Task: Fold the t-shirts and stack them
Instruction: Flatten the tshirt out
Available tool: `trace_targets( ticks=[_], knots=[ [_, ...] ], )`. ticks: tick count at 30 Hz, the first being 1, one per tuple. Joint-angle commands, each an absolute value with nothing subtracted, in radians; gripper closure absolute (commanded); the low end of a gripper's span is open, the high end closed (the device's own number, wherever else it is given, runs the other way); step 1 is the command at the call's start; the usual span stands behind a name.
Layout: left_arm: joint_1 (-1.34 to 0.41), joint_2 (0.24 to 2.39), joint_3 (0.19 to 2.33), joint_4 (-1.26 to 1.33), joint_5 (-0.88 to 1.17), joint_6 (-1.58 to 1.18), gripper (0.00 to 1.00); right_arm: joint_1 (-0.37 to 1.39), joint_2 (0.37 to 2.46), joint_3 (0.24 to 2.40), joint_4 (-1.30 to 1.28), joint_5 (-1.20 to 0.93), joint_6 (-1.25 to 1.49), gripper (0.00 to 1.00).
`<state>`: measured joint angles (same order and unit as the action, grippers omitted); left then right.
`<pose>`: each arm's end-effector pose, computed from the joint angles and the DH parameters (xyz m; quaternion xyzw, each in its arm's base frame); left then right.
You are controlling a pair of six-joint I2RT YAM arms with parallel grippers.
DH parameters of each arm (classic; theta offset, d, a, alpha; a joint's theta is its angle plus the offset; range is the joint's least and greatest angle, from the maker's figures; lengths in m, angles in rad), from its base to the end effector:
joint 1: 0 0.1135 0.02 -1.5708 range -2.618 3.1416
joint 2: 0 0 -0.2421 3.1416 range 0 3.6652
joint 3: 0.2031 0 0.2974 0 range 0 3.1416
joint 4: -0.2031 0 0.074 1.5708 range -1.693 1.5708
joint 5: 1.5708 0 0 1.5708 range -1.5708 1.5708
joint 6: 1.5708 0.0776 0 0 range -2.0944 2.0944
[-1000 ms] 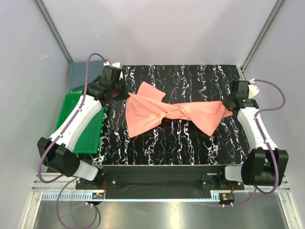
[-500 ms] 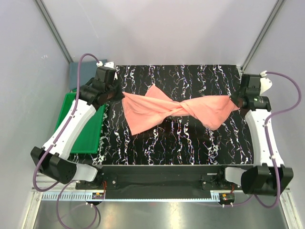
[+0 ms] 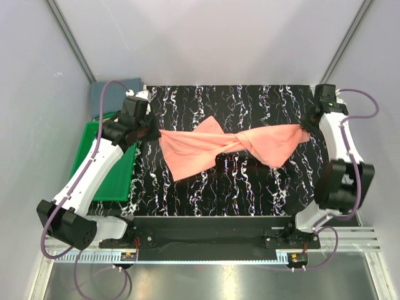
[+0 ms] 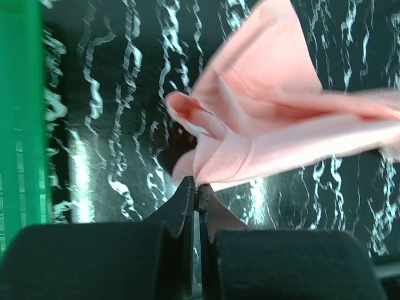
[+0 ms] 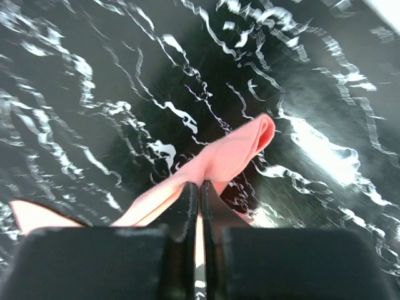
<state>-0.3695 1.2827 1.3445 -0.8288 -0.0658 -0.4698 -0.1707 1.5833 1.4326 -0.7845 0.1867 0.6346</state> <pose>0.3257 -0.1207 0.3184 -0.0590 0.9180 -0.1316 0.3694 0.4008 -0.0837 0.2502 0.3974 0.8587 -0.0147 0.3231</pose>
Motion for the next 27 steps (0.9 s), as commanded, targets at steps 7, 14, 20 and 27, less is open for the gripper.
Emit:
trace_targets(
  ticks=[7, 14, 20, 27],
  knots=[
    [-0.361, 1.338, 1.25, -0.716, 0.117, -0.448, 1.0, -0.181, 1.856, 1.674, -0.876, 0.066, 0.623, 0.65],
    [-0.361, 1.355, 1.261, -0.698, 0.138, -0.411, 1.0, -0.173, 1.541, 1.315, -0.807, -0.009, 0.862, 0.54],
    [-0.359, 1.365, 1.256, -0.687, 0.16, -0.399, 1.0, -0.123, 1.385, 0.98, -0.749, -0.078, 1.032, 0.54],
    [-0.36, 1.348, 1.235, -0.666, 0.198, -0.399, 1.0, -0.057, 1.356, 0.816, -0.621, -0.055, 1.131, 0.5]
  ],
)
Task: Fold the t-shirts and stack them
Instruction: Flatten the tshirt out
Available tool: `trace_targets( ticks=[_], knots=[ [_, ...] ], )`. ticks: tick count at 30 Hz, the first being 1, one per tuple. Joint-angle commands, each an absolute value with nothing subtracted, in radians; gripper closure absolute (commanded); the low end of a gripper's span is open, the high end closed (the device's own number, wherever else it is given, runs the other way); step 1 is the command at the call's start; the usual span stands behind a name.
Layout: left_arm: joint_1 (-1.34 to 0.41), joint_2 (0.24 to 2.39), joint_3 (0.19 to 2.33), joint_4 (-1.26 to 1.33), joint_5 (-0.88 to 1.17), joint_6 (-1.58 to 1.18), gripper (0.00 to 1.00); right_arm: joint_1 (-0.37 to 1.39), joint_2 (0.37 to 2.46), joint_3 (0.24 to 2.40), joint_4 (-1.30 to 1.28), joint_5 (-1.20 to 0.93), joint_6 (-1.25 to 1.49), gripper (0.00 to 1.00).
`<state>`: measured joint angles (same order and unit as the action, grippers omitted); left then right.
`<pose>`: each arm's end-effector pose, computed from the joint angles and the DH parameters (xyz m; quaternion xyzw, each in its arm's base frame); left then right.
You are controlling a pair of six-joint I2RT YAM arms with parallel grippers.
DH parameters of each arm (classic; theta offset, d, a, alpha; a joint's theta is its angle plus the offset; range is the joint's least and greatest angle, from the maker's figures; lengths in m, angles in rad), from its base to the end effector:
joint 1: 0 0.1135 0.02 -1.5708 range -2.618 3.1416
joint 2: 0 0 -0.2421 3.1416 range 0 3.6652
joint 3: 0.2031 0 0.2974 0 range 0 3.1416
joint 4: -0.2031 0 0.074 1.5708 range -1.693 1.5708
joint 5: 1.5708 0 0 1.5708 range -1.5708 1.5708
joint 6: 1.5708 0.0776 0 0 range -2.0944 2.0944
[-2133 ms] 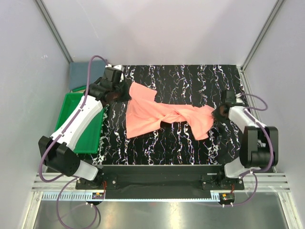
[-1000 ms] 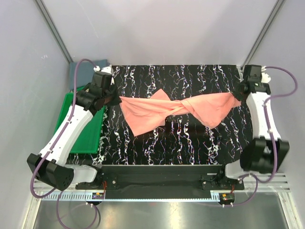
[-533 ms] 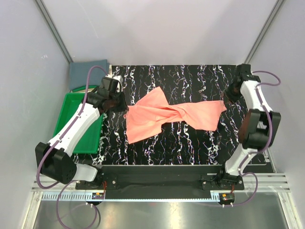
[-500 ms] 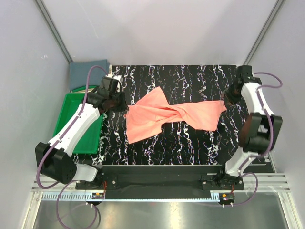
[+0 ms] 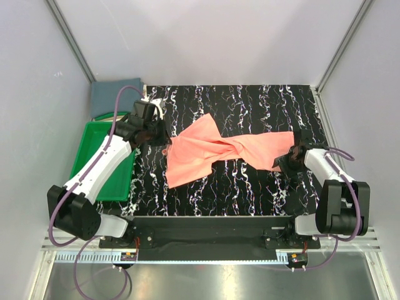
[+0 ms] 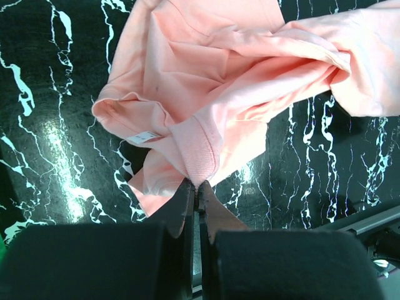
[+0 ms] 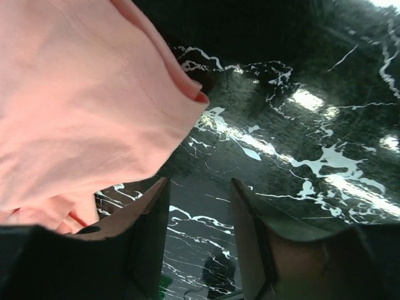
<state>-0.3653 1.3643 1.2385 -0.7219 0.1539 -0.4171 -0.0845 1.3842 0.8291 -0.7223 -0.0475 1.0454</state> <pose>0.3381 -0.1421 0.2604 0.0030 0.9330 -0.2009 0.2986 0.2973 -0.0215 0.1038 0.5265 0.8372 0.0884 0.1187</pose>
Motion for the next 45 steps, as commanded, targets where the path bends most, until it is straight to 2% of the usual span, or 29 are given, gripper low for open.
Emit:
trace_targets(
  ticks=[1, 10, 17, 18, 19, 21, 29, 34, 40, 45],
  knots=[
    [-0.36, 1.345, 1.233, -0.666, 0.196, -0.396, 1.0, -0.051, 1.365, 0.801, -0.598, -0.057, 1.129, 0.48],
    [-0.353, 1.336, 1.224, -0.663, 0.199, -0.388, 1.0, -0.041, 1.466, 0.766, -0.483, -0.006, 1.112, 0.47],
    [-0.35, 1.335, 1.22, -0.658, 0.202, -0.39, 1.0, -0.041, 1.526, 0.756, -0.451, 0.054, 1.095, 0.51],
    [-0.35, 1.333, 1.218, -0.657, 0.204, -0.388, 1.0, -0.041, 1.529, 0.756, -0.449, 0.057, 1.089, 0.57],
    [-0.35, 1.33, 1.216, -0.658, 0.201, -0.388, 1.0, -0.041, 1.531, 0.761, -0.451, 0.06, 1.068, 0.78],
    [-0.35, 1.324, 1.213, -0.658, 0.189, -0.382, 1.0, -0.041, 1.505, 0.781, -0.462, 0.058, 1.033, 0.99],
    [-0.348, 1.289, 1.204, -0.664, 0.084, -0.383, 1.0, -0.041, 1.137, 0.894, -0.718, 0.137, 0.954, 1.0],
    [-0.347, 1.289, 1.209, -0.664, 0.092, -0.397, 1.0, -0.041, 1.032, 0.983, -0.668, 0.144, 0.951, 1.0],
    [-0.348, 1.284, 1.198, -0.669, 0.064, -0.382, 1.0, -0.051, 1.25, 1.201, -0.536, 0.21, 0.902, 1.0],
    [-0.348, 1.285, 1.197, -0.669, 0.066, -0.383, 1.0, -0.064, 1.561, 1.455, -0.441, 0.157, 0.838, 1.0]
  ],
)
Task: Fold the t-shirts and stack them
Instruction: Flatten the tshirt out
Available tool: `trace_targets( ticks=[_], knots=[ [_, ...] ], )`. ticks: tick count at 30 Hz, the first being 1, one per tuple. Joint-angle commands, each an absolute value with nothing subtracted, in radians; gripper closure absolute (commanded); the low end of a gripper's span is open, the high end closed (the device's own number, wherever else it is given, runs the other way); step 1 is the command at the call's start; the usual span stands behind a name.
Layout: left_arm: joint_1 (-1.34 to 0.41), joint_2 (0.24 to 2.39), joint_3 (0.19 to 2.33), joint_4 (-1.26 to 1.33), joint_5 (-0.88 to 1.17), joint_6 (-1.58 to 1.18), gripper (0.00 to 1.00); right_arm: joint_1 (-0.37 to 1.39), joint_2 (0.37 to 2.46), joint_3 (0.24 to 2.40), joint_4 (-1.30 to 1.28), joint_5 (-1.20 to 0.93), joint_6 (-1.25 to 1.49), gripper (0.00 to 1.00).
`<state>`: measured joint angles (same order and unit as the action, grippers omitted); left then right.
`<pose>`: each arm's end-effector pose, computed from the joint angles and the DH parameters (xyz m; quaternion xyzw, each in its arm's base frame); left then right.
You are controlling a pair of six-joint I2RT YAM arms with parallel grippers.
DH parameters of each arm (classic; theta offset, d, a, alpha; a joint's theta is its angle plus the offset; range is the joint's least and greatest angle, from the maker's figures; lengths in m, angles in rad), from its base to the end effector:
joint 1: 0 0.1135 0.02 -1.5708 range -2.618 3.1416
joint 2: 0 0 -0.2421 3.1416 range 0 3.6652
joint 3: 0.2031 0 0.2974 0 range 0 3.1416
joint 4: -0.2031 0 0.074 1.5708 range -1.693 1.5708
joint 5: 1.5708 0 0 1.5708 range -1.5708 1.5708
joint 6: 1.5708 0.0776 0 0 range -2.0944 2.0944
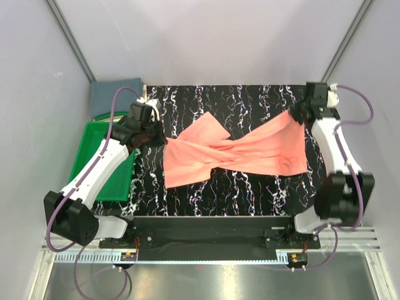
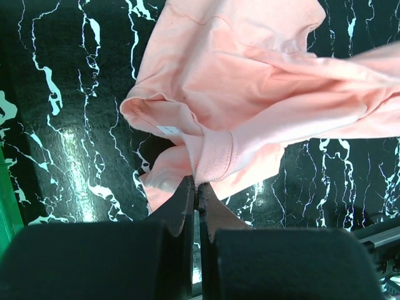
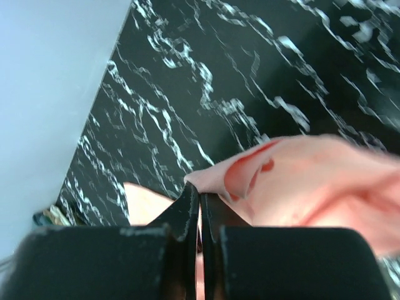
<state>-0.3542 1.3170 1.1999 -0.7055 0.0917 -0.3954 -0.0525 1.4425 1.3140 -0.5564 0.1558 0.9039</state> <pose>0.3337 -0.1310 0.2625 -0.0024 0.9300 -0.1733 0.3241 0.4011 -0.0331 0.2805 0.4441 0.7844 0.1124 0.4182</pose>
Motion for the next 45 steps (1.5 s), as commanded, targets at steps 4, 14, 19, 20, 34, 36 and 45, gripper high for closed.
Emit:
trace_targets(
  ticks=[4, 14, 19, 20, 34, 36, 45],
  knots=[
    [-0.347, 1.285, 1.193, -0.667, 0.06, -0.385, 1.0, -0.086, 1.793, 1.633, -0.436, 0.075, 0.805, 0.96],
    [-0.345, 1.322, 1.198, -0.673, 0.048, -0.39, 1.0, -0.101, 2.015, 1.91, -0.893, 0.196, 0.793, 0.58],
    [-0.344, 1.331, 1.2, -0.673, 0.067, -0.393, 1.0, -0.104, 1.887, 1.698, -0.881, 0.219, 0.839, 0.58],
    [-0.342, 1.33, 1.2, -0.673, 0.071, -0.391, 1.0, -0.104, 1.858, 1.672, -0.879, 0.219, 0.848, 0.58],
    [-0.341, 1.325, 1.203, -0.673, 0.09, -0.39, 1.0, -0.181, 1.835, 1.384, -0.816, 0.126, 1.032, 0.55],
    [-0.339, 1.324, 1.203, -0.672, 0.091, -0.39, 1.0, -0.183, 1.842, 1.371, -0.793, 0.13, 1.029, 0.55],
    [-0.337, 1.33, 1.201, -0.673, 0.089, -0.391, 1.0, -0.193, 1.908, 1.333, -0.719, 0.103, 1.026, 0.57]
  ],
)
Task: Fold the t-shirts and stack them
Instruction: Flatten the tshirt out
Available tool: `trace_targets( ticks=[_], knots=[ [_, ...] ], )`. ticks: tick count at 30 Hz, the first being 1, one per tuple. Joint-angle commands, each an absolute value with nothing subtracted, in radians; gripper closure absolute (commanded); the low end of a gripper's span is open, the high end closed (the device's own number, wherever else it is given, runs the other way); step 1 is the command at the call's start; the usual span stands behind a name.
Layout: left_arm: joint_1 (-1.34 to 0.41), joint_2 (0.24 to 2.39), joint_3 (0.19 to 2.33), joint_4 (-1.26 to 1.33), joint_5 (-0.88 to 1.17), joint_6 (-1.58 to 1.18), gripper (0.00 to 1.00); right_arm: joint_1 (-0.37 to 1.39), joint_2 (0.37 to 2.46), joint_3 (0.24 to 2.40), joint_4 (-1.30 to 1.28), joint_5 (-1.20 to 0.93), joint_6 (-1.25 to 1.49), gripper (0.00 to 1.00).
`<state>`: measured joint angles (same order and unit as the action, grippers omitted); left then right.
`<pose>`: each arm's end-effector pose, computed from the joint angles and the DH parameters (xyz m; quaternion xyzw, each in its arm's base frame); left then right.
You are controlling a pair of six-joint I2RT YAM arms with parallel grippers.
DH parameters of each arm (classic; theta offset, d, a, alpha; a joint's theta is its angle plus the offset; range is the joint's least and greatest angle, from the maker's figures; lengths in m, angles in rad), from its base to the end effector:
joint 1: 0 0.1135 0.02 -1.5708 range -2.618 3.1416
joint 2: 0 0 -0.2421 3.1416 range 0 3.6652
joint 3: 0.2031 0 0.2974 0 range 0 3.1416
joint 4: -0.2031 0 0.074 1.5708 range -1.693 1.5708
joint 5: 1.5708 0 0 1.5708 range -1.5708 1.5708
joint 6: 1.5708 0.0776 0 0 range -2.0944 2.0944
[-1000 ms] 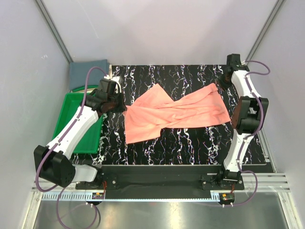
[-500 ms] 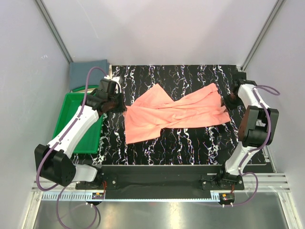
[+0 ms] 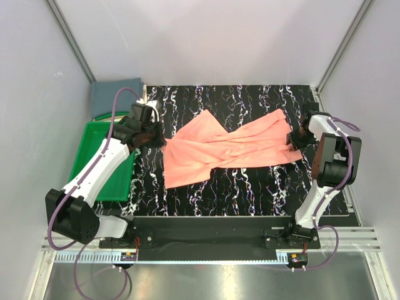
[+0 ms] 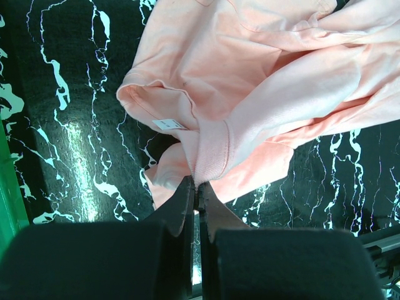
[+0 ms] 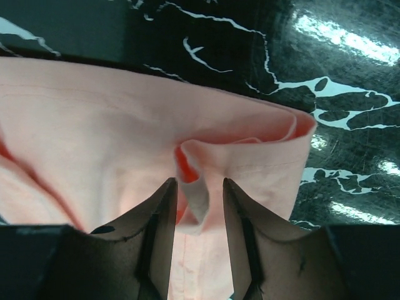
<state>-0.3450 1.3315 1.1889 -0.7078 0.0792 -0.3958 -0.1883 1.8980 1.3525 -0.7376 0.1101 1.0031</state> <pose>0.3361 -0.1273 0.2529 -0.0098 0.9351 -0.1620 0.3149 0.4118 -0.0872 0.0980 0.5610 0.8135 0.0067 0.1530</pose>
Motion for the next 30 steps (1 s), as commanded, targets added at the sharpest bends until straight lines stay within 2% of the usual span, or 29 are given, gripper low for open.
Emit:
trace_targets(
  ticks=[1, 4, 5, 8, 11, 15, 18, 23, 30],
  knots=[
    [-0.336, 1.331, 1.2, -0.672, 0.089, -0.391, 1.0, -0.193, 1.908, 1.333, -0.719, 0.104, 1.029, 0.58],
    [-0.337, 1.336, 1.203, -0.672, 0.091, -0.393, 1.0, -0.198, 1.888, 1.328, -0.721, 0.123, 1.019, 0.71],
    [-0.337, 1.336, 1.203, -0.673, 0.089, -0.394, 1.0, -0.198, 1.876, 1.328, -0.721, 0.13, 1.011, 0.83],
    [-0.337, 1.315, 1.212, -0.692, 0.069, -0.399, 1.0, -0.202, 1.797, 1.344, -0.748, 0.207, 0.967, 0.99],
    [-0.35, 1.253, 1.264, -0.742, -0.061, -0.411, 1.0, -0.212, 1.692, 1.376, -0.827, 0.294, 0.895, 1.0],
    [-0.35, 1.219, 1.365, -0.753, -0.129, -0.394, 1.0, -0.242, 1.537, 1.368, -0.884, 0.339, 0.838, 1.0],
    [-0.345, 1.326, 1.465, -0.753, -0.121, -0.384, 1.0, -0.252, 1.399, 1.35, -0.882, 0.344, 0.838, 1.0],
    [-0.325, 1.437, 1.633, -0.756, -0.12, -0.394, 1.0, -0.252, 1.315, 1.368, -0.873, 0.307, 0.804, 1.0],
    [-0.327, 1.291, 1.671, -0.772, -0.049, -0.408, 1.0, -0.253, 1.218, 1.422, -0.882, 0.305, 0.7, 1.0]
  ],
)
